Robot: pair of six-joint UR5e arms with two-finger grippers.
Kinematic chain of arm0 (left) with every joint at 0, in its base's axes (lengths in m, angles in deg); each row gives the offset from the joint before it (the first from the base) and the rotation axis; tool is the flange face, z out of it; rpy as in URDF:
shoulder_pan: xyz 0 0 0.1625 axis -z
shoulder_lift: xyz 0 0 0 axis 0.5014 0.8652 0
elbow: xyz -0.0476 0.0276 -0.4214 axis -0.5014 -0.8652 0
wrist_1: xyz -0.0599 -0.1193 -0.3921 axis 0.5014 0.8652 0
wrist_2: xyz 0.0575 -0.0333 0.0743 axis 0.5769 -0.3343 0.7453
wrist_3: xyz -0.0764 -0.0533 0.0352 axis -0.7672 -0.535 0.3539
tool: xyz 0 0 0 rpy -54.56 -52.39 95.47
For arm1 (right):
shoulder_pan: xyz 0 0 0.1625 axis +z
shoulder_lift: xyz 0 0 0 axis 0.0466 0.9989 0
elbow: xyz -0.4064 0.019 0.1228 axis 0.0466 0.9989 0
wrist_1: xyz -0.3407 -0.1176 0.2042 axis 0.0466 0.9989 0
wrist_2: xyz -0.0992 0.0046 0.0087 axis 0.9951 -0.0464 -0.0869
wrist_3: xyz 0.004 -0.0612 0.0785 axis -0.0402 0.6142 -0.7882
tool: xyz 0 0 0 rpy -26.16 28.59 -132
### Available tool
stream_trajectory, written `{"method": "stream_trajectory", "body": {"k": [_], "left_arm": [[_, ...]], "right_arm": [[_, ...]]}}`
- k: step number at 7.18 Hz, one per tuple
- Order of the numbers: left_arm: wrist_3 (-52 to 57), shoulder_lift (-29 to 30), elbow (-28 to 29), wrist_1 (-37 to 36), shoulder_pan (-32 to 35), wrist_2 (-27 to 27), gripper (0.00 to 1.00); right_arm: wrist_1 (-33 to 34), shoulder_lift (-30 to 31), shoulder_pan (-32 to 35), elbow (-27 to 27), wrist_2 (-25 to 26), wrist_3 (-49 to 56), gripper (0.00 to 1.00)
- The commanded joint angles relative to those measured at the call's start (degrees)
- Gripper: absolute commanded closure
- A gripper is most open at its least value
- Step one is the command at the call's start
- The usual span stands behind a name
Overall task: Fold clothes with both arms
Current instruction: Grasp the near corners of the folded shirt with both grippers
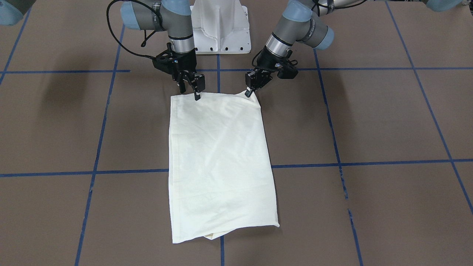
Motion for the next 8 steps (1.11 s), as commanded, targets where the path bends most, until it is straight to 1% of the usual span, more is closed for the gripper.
{"method": "stream_trajectory", "body": {"k": [1, 2, 3, 4, 8], "left_arm": [[0.0, -0.1, 0.0, 0.0, 0.0, 0.0, 1.0], [-0.1, -0.2, 0.0, 0.0, -0.1, 0.1, 1.0], [-0.1, -0.2, 0.1, 0.0, -0.1, 0.0, 1.0], [-0.1, -0.1, 0.1, 0.0, -0.9, 0.1, 1.0], [0.0, 0.1, 0.1, 0.0, -1.2, 0.1, 1.0]], "right_arm": [[-0.1, -2.0, 0.8, 2.0, 0.2, 0.0, 0.25], [-0.1, -2.3, 1.2, 2.0, 0.2, 0.0, 0.36], [-0.3, -2.4, 1.7, 2.0, 0.2, -0.7, 0.65], [-0.4, -2.4, 1.7, 2.0, 0.2, -2.0, 1.0], [-0.4, -2.3, 1.8, 2.5, 0.3, -2.0, 1.0]]}}
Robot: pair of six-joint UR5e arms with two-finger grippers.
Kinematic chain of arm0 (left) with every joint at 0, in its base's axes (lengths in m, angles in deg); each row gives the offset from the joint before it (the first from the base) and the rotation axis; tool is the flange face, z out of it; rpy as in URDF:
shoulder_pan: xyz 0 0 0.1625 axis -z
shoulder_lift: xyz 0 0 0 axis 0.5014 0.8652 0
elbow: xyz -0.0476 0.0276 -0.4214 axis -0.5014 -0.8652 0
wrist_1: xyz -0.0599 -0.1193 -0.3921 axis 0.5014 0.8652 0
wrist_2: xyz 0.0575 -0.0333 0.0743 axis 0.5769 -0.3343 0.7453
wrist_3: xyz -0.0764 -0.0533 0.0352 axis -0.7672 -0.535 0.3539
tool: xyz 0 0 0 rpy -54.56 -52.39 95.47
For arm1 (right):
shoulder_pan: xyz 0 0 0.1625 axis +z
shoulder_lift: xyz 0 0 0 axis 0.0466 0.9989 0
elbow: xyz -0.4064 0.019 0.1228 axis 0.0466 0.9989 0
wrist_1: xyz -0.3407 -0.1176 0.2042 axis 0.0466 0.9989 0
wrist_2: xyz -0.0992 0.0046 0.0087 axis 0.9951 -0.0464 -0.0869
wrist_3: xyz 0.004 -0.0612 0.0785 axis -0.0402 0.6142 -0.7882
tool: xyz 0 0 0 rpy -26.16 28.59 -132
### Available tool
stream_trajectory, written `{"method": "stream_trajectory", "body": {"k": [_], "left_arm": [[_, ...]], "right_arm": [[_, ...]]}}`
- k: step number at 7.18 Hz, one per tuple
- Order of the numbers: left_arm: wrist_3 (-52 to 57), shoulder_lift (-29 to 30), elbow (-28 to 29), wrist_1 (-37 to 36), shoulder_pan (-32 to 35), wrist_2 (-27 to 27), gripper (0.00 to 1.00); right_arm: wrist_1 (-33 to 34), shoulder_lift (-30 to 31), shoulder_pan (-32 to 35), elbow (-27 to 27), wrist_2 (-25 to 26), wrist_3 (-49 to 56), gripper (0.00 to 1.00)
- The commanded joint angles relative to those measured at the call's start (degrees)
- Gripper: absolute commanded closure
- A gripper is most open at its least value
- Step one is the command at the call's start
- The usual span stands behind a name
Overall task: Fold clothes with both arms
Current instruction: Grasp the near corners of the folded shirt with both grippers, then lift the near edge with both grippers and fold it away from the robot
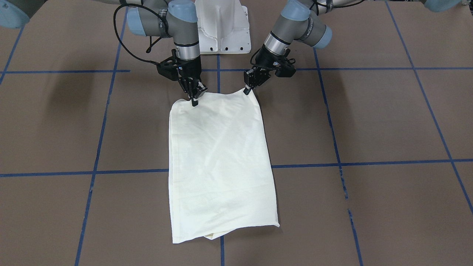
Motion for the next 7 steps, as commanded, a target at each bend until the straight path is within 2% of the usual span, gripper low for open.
{"method": "stream_trajectory", "body": {"k": [1, 2, 3, 4, 5, 6, 7], "left_arm": [[0.2, 0.1, -0.9, 0.0, 0.0, -0.1, 1.0], [0.6, -0.3, -2.1, -0.2, 0.0, -0.3, 1.0], [0.7, -0.7, -5.5, -0.5, 0.1, -0.4, 1.0], [0.7, -2.6, -10.2, -1.6, 0.1, -0.4, 1.0], [0.7, -4.4, -17.4, -6.8, 0.0, -0.7, 1.0], [0.6, -4.5, -24.6, -15.1, -0.1, -0.9, 1.0], [0.6, -3.6, -28.9, -21.5, -0.3, -3.2, 1.0]], "right_arm": [[0.1, -0.1, 0.1, -0.7, 0.2, 0.0, 1.0], [0.3, 0.7, 0.3, -3.1, 0.5, 0.1, 1.0], [3.7, 1.6, -0.7, -9.7, 0.8, 0.0, 1.0], [13.2, 1.9, -3.8, -18.9, 0.9, 0.0, 1.0], [20.8, 1.8, -7.1, -26.6, 1.3, -0.4, 1.0], [24.4, 1.4, -9.2, -29.9, 3.0, -3.0, 1.0], [24.7, 1.3, -9.5, -29.5, 3.1, -3.0, 1.0]]}}
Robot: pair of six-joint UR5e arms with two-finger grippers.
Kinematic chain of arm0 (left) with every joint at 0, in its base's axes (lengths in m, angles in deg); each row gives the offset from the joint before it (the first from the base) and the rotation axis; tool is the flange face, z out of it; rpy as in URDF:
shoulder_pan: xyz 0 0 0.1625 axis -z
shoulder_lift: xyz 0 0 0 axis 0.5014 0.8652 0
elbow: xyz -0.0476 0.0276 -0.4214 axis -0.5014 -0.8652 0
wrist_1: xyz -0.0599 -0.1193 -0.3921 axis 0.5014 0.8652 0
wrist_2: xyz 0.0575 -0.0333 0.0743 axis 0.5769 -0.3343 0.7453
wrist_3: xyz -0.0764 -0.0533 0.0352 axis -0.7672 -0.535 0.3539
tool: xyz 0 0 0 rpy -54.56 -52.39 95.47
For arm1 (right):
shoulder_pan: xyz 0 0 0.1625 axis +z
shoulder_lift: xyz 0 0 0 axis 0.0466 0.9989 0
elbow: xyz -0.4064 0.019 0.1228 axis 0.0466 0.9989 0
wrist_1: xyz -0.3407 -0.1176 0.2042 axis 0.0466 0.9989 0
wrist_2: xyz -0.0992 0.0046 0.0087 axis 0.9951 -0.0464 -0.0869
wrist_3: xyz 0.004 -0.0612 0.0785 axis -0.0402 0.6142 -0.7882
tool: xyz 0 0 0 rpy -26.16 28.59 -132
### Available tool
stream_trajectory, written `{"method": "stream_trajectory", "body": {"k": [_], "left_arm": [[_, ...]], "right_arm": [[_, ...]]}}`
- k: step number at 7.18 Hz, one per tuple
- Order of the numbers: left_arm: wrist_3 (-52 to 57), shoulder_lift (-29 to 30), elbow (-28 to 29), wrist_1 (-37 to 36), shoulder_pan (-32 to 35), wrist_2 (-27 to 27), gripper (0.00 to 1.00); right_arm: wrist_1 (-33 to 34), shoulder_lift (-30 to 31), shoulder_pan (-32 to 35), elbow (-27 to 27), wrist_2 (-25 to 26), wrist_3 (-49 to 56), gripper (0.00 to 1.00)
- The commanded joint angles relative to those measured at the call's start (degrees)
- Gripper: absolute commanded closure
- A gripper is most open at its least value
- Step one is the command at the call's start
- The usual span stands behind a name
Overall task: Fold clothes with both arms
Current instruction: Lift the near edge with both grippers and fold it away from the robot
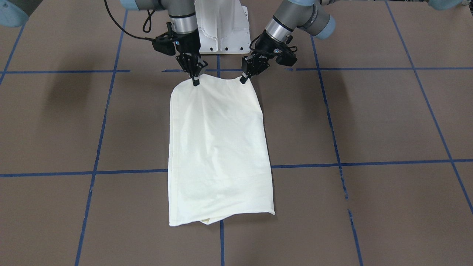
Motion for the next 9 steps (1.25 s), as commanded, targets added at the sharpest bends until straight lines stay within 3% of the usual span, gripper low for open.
{"method": "stream_trajectory", "body": {"k": [1, 3, 5, 6, 7, 9], "left_arm": [[0.1, 3.0, -6.0, -11.7, -0.2, -3.8, 1.0], [8.1, 8.6, -5.2, -17.2, 2.6, -4.1, 1.0], [12.6, 11.8, 0.8, -17.1, 8.4, -4.4, 1.0], [13.3, 13.1, 4.3, -16.6, 11.2, -4.6, 1.0], [15.4, 15.7, 8.6, -16.4, 12.9, -5.3, 1.0], [18.0, 20.3, 18.2, -14.0, 16.7, -5.5, 1.0]], "right_arm": [[2.5, -0.1, -1.4, -0.3, 0.8, -0.7, 1.0], [2.1, -0.3, 2.8, 2.7, 0.5, 0.2, 1.0], [2.0, -2.8, 7.4, 5.2, 0.1, 2.6, 1.0], [2.0, -5.6, 10.1, 8.9, -0.2, 3.8, 1.0], [0.6, -6.7, 12.5, 12.0, -1.8, 4.7, 1.0], [-9.2, -7.4, 16.7, 21.1, -3.8, 7.5, 1.0]]}}
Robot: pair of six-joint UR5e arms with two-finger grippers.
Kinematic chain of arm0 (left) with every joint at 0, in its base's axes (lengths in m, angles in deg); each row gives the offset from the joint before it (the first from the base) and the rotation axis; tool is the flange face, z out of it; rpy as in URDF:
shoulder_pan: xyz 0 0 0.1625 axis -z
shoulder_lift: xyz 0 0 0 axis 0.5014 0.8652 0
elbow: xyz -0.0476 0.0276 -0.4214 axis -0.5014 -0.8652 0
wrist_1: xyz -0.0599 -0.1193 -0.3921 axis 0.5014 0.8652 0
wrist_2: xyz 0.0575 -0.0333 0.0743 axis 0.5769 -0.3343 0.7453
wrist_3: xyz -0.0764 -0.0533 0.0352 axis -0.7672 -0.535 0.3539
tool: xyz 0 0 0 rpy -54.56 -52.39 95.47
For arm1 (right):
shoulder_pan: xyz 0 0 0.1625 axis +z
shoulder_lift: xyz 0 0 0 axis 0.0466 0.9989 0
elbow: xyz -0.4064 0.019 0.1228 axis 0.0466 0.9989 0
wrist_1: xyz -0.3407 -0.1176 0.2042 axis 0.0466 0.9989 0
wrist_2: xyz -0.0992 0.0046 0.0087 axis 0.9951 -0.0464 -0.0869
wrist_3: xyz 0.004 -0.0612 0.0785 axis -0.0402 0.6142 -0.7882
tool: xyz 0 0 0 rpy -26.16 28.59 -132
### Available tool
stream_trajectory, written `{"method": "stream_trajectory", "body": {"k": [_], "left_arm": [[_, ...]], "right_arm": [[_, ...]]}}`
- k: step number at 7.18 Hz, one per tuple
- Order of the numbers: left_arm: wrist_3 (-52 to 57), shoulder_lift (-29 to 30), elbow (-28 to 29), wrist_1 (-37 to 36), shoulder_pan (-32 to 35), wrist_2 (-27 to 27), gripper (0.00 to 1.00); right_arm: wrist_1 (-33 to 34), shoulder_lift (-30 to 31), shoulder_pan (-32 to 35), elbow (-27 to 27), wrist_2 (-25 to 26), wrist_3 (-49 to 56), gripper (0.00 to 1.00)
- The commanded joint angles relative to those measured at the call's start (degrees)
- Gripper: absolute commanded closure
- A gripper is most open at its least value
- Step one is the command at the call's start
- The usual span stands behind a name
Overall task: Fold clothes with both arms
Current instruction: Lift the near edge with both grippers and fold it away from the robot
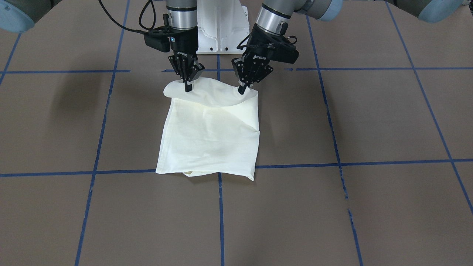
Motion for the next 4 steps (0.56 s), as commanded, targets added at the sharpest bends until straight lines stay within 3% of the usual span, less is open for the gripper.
{"method": "stream_trajectory", "body": {"k": [1, 2, 4], "left_arm": [[1.6, 5.4, 13.2, 5.5, 3.4, -0.1, 1.0], [3.5, 7.0, 18.4, 9.5, 4.4, -0.1, 1.0], [4.5, 10.5, 26.6, 12.5, 6.3, -0.1, 1.0]], "right_arm": [[-7.6, -4.1, 4.6, 12.4, -2.4, 2.2, 1.0], [-9.9, -7.3, 6.2, 19.4, -2.9, 2.5, 1.0], [-15.8, -7.8, 9.0, 25.9, -4.3, 4.7, 1.0]]}}
